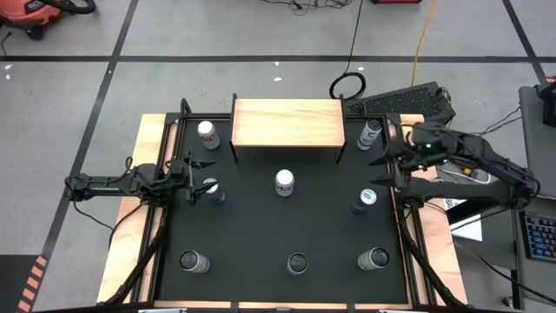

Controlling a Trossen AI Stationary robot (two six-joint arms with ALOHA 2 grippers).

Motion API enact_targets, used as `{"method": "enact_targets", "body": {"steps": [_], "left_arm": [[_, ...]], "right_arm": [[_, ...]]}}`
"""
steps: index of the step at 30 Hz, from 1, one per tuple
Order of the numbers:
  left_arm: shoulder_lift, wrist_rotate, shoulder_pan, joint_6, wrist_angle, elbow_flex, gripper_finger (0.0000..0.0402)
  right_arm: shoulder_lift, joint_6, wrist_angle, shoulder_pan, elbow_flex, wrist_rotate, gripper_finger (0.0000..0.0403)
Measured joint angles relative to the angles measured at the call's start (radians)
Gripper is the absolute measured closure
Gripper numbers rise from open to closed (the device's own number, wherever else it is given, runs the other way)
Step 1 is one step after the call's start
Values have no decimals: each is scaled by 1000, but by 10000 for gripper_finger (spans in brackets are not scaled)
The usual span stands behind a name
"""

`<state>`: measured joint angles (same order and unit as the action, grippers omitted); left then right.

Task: Place canned beverage on shelf
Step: Put the right blue soda can on the shelf

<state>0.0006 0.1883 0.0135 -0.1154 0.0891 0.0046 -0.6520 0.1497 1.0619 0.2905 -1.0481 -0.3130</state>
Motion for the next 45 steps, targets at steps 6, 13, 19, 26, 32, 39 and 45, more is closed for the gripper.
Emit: {"method": "enact_targets", "body": {"steps": [6, 13, 19, 26, 32, 39, 45], "left_arm": [[0, 0, 0, 0, 0, 0, 41], [0, 0, 0, 0, 0, 0, 41], [0, 0, 0, 0, 0, 0, 41], [0, 0, 0, 0, 0, 0, 41], [0, 0, 0, 0, 0, 0, 41], [0, 0, 0, 0, -1, 0, 41], [0, 0, 0, 0, -1, 0, 41]], "right_arm": [[-45, 28, 117, 0, 0, 1, 106], [-65, 99, 222, 0, 0, 2, 106], [-67, 123, 222, 0, 0, 2, 106], [-69, 183, 222, 0, 0, -1, 106], [-102, 233, 222, -11, 0, 19, 106], [-178, 272, 237, -82, 0, 36, 106], [-226, 370, 335, -165, 0, 55, 106]]}}
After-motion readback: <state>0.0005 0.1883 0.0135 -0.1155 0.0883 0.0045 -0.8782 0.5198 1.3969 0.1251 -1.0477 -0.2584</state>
